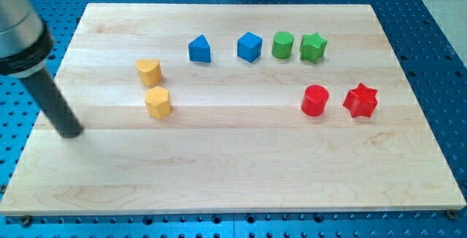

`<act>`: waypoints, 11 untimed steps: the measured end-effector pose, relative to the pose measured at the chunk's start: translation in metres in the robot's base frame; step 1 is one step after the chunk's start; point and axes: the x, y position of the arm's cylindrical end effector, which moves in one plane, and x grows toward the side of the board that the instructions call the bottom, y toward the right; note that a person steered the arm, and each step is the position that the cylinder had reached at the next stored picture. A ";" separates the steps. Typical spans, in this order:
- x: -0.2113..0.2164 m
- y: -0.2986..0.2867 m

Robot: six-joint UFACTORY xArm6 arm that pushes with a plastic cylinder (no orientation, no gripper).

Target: Move the hexagon to the left of the red circle

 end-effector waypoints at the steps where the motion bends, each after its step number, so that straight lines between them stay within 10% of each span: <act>1: -0.011 0.040; 3: -0.045 0.184; 6: -0.132 0.192; 11: -0.056 0.247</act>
